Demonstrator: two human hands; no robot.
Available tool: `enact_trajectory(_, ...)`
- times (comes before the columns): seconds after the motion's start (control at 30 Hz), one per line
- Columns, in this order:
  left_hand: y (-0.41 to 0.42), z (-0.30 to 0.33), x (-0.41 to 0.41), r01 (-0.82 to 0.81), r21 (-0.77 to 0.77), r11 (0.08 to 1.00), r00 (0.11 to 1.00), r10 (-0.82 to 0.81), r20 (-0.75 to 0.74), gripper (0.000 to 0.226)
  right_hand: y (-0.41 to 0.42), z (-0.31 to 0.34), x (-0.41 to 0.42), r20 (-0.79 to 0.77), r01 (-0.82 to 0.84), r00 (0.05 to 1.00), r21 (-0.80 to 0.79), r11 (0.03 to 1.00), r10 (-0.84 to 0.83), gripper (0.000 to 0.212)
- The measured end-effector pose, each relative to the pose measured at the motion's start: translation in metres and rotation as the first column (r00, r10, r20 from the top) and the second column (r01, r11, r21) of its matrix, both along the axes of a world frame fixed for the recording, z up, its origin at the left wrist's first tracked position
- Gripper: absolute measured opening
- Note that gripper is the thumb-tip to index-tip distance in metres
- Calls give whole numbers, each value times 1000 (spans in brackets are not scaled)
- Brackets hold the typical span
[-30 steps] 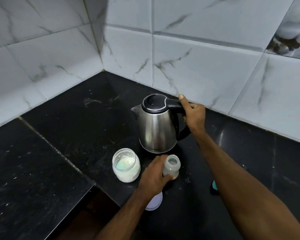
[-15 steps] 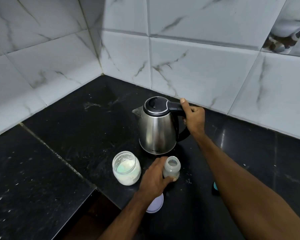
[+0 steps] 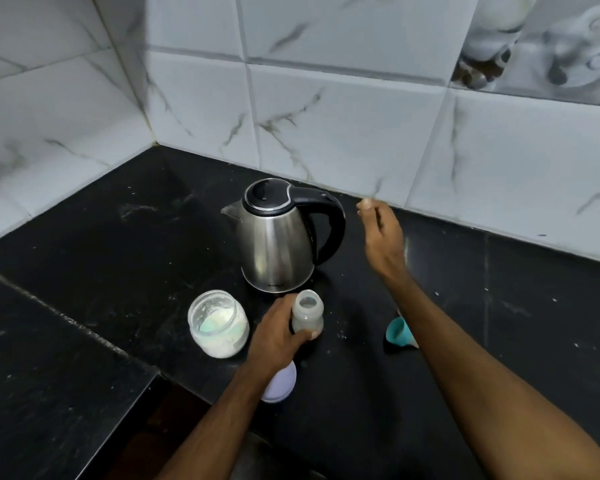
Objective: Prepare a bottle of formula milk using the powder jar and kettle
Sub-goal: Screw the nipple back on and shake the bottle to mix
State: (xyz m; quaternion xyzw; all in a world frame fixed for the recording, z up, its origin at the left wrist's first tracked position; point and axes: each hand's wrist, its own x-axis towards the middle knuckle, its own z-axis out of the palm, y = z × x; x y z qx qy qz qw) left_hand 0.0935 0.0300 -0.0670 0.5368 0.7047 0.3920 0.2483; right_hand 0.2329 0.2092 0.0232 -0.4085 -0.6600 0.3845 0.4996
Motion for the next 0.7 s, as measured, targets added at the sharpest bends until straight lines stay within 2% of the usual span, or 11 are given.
enact_trajectory(0.2, 2, 0, -2, 4, 32, 999, 1000, -5, 26, 53, -27, -5, 50, 46, 22, 999, 7, 1000, -23, 50)
enact_trajectory(0.37, 4, -7, -3, 6, 31, 1000, 998, -8, 56, 54, -55, -29, 78, 154, 19, 988, -20, 1000, -16, 18)
enact_trajectory(0.43, 5, -8, -4, 1, 18, 1000, 998, -2, 63, 55, -65, -41, 88, 222, 5, 975, 8, 1000, -7, 16)
enact_trajectory(0.5, 6, -9, -4, 1, 13, 1000, 998, -2, 61, 56, -73, -54, 97, 355, -22, 935, 35, 999, 8, 22)
enact_trajectory(0.6, 6, -11, -4, 2, 6, 1000, 998, -2, 66, 57, -87, -74, 108, 599, -45, 800, 93, 995, -20, 35)
enact_trajectory(0.7, 5, -11, -5, -2, -6, 1000, 997, 2, 73, 56, -105, -86, 113, 701, -66, 713, 105, 992, -27, 46)
